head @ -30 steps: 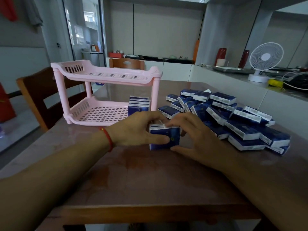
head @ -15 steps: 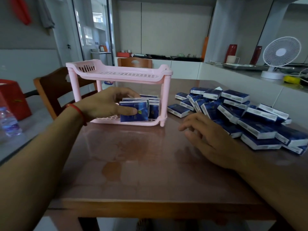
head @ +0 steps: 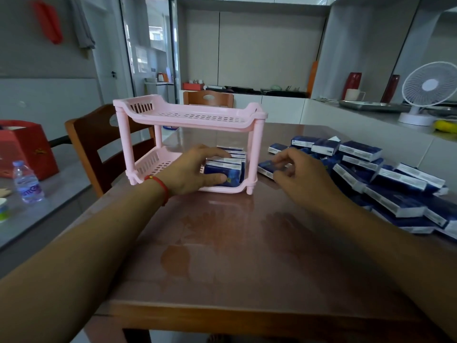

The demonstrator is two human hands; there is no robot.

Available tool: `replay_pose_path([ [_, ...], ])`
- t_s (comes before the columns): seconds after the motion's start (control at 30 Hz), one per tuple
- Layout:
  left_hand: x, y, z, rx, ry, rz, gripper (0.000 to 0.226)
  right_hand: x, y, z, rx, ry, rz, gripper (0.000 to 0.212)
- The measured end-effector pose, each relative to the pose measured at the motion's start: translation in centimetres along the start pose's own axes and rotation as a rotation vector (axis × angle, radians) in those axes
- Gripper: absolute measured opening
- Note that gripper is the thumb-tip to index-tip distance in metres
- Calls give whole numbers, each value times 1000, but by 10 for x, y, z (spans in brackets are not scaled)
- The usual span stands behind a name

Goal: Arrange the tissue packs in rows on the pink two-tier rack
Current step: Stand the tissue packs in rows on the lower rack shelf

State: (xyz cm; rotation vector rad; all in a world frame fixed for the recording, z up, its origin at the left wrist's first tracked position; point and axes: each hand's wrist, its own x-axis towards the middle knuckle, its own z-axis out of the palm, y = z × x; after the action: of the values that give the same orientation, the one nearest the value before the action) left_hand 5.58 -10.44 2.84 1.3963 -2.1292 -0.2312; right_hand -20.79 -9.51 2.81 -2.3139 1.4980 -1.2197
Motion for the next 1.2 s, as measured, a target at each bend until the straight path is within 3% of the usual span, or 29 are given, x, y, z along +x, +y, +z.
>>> replay_pose_path([
  [0.17, -1, 2, 12, 14, 28, -64, 65, 14, 4, 29, 83, 130, 47, 28],
  [0.37, 1, 6, 0, -73, -23, -261, 91, 5, 14, 37, 113, -1, 11, 35],
  [0.47, 2, 3, -4, -144, -30, -335, 88, 4, 17, 37, 124, -14, -1, 33],
  [0.8, -2, 7, 4, -104, 26, -270, 82, -2, 12, 34, 99, -70, -14, 37],
  [1.07, 0, 7, 3, -147, -39, -311, 80, -1, 2, 31, 65, -290, -35, 66],
  [1.2, -1, 15, 3, -124, -125, -268, 57, 1, -7, 26, 163, -383, -41, 53],
])
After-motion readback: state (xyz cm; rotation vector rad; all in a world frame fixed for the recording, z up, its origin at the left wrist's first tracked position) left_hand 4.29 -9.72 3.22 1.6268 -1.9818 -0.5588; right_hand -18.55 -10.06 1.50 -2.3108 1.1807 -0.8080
